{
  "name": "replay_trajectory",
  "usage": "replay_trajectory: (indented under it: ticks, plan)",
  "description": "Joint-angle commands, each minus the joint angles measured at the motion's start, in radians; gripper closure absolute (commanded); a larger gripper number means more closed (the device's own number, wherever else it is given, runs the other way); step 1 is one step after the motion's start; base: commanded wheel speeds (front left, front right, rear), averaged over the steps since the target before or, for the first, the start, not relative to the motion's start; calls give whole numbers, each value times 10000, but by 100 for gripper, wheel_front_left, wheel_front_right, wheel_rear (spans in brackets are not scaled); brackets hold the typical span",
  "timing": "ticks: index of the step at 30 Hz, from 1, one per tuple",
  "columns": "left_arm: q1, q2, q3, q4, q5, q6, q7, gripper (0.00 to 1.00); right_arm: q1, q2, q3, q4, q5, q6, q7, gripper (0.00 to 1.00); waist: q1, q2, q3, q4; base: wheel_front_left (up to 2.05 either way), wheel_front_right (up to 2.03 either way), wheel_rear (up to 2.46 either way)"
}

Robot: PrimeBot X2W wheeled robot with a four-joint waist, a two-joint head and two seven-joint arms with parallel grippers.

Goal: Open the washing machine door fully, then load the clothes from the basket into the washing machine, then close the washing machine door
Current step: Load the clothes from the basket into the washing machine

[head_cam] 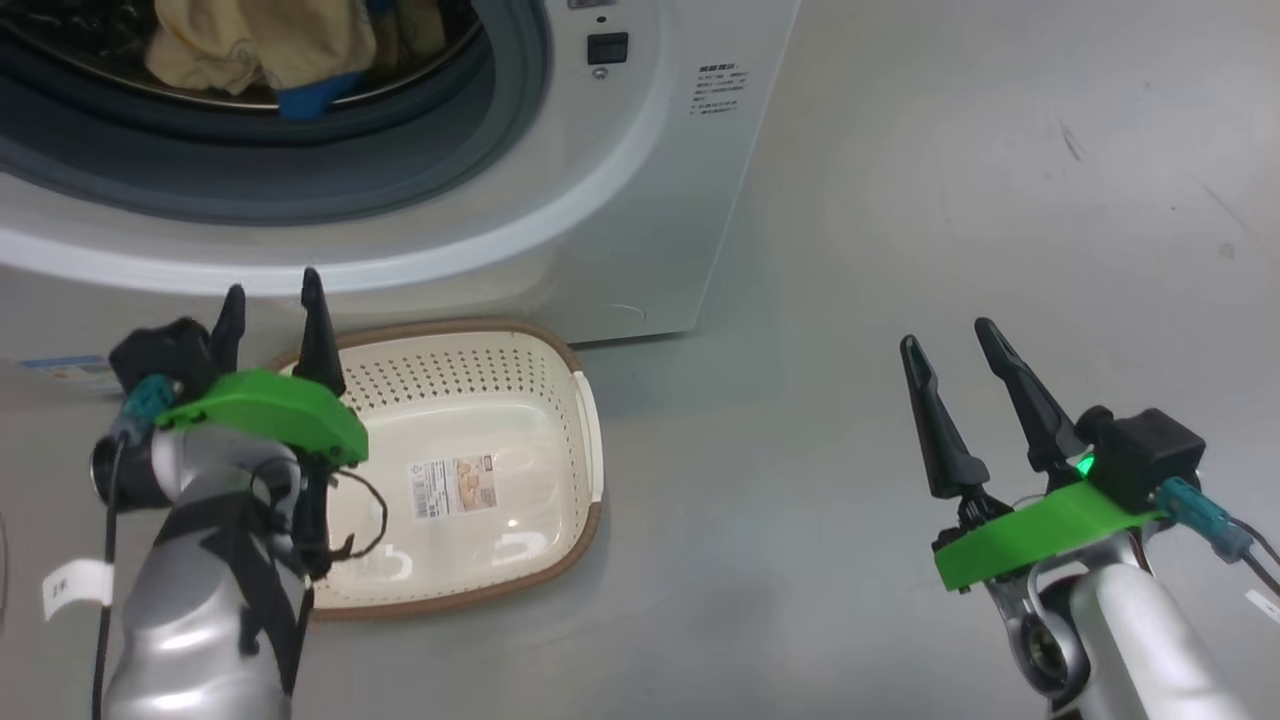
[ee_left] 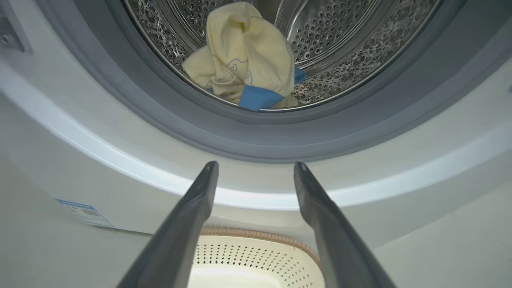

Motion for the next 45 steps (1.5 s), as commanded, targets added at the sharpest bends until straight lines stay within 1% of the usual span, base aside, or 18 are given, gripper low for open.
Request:
replay_trajectory:
  ticks: [1, 6, 13, 19, 24, 29, 37, 45]
  plan:
    - [210, 227, 413, -634, -20, 63, -138, 0, 74, -144, 109, -304, -106, 4, -65, 0, 0, -1, -139, 70, 0, 0, 0]
    - [1665, 102, 818, -2215, 260, 295, -138, 0, 181, -157, 73, -293, -123, 4, -65, 0, 0, -1, -408, 163, 0, 0, 0]
    - [3460, -95, 1188, -4112, 870, 486, -139, 0, 258, -179, 86, -277, -142, 4, -65, 0, 0, -1, -714, 261, 0, 0, 0]
    - [4760, -251, 1567, -5390, 1128, 416, -139, 0, 343, -167, 97, -226, -137, 4, -65, 0, 0, -1, -1069, 345, 0, 0, 0]
    - [5652, -306, 1885, -6071, 1242, 422, -139, 0, 440, -204, 119, -214, -130, 4, -65, 0, 0, -1, -1368, 382, 0, 0, 0]
    - [6263, -314, 1748, -6517, 1033, 336, -139, 0, 551, -254, 140, -193, -138, 4, -65, 0, 0, -1, -1613, 379, 0, 0, 0]
    - [6903, -316, 1553, -7140, 985, 197, -139, 0, 980, -267, -4, -167, -138, 4, -65, 0, 0, -1, -2014, 375, 0, 0, 0]
    - [7481, -316, 1502, -7781, 867, 345, -139, 0, 1470, -197, -264, -157, -168, 4, -65, 0, 0, -1, -2231, 357, 0, 0, 0]
